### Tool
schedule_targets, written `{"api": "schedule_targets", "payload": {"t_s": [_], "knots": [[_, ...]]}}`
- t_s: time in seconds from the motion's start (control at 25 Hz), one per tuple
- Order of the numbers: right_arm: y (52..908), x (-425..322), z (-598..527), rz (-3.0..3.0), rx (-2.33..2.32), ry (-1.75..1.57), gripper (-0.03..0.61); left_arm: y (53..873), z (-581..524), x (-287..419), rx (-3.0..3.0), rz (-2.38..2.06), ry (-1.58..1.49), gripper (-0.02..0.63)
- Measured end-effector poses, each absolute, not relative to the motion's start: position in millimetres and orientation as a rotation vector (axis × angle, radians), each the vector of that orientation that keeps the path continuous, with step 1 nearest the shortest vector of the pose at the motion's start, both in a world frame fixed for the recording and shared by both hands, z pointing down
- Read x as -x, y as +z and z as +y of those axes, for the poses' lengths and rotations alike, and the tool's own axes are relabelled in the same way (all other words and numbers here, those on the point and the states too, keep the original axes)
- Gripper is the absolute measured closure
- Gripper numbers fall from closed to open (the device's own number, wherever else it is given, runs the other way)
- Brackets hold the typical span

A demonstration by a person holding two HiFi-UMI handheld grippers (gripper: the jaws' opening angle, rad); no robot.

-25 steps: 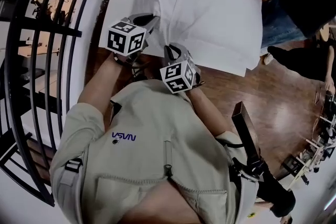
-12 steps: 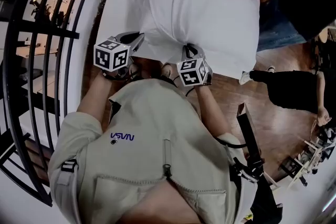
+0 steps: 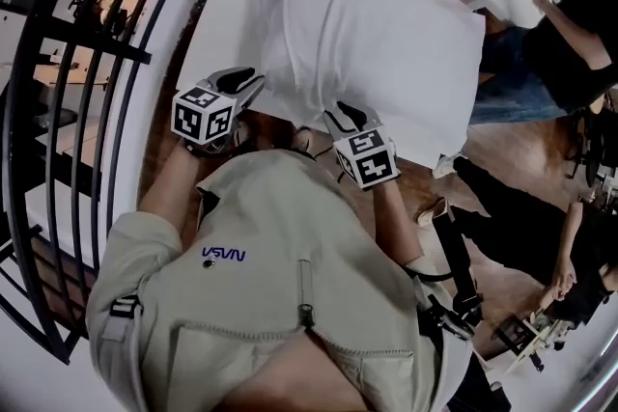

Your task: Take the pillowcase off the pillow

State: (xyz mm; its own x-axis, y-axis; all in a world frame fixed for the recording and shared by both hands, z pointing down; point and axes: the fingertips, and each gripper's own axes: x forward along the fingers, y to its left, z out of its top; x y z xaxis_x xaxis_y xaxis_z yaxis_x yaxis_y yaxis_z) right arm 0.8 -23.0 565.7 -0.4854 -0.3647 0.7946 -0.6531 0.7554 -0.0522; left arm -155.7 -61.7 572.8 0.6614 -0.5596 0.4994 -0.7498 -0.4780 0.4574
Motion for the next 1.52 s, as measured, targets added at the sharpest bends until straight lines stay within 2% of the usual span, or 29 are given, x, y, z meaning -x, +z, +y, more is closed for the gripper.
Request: {"api": "schedule_targets", "payload": {"t_s": [0.2, 0.32, 0.48, 0.72, 0.88, 0.96, 1.08, 1.16, 1.2, 1.24, 1.28, 1.52], "knots": [[493.3, 30.5, -38.7, -2.360, -0.711, 0.375, 0.451, 547.1, -72.9, 183.9, -2.176, -1.156, 0.282, 0.487], [483.2, 46.8, -74.7, -2.398, -0.747, 0.244, 0.451, 537.3, -91.0, 179.2, -2.199, -1.206, 0.294, 0.398], [480.7, 63.2, -112.9, -2.393, -0.771, 0.138, 0.442, 525.7, -115.4, 161.5, -2.252, -1.234, 0.294, 0.350], [486.2, 86.7, -166.9, -2.286, -0.859, 0.051, 0.442, 532.9, -152.8, 154.0, -2.281, -1.190, 0.286, 0.347], [505.6, 99.4, -186.6, -2.157, -0.873, 0.053, 0.419, 560.2, -167.0, 142.9, -2.240, -1.005, 0.283, 0.350], [521.9, 99.7, -190.8, -2.076, -0.859, 0.062, 0.405, 568.5, -167.0, 131.5, -2.224, -0.891, 0.272, 0.377], [541.7, 93.3, -189.8, -1.976, -0.841, 0.063, 0.405, 575.5, -158.8, 115.0, -2.246, -0.776, 0.319, 0.523], [542.0, 89.8, -188.4, -1.952, -0.834, 0.056, 0.439, 573.9, -154.8, 109.7, -2.285, -0.760, 0.360, 0.585], [537.7, 88.4, -189.2, -1.954, -0.840, 0.049, 0.473, 570.3, -153.3, 109.5, -2.308, -0.767, 0.367, 0.594], [531.8, 86.9, -191.1, -1.961, -0.850, 0.042, 0.539, 565.2, -151.8, 110.6, -2.332, -0.777, 0.365, 0.595], [525.5, 85.5, -194.1, -1.971, -0.860, 0.033, 0.568, 559.5, -150.2, 112.8, -2.354, -0.787, 0.357, 0.597], [489.3, 43.9, -233.0, -1.961, -1.011, -0.041, 0.574, 548.9, -134.6, 130.7, -2.381, -0.867, 0.342, 0.600]]}}
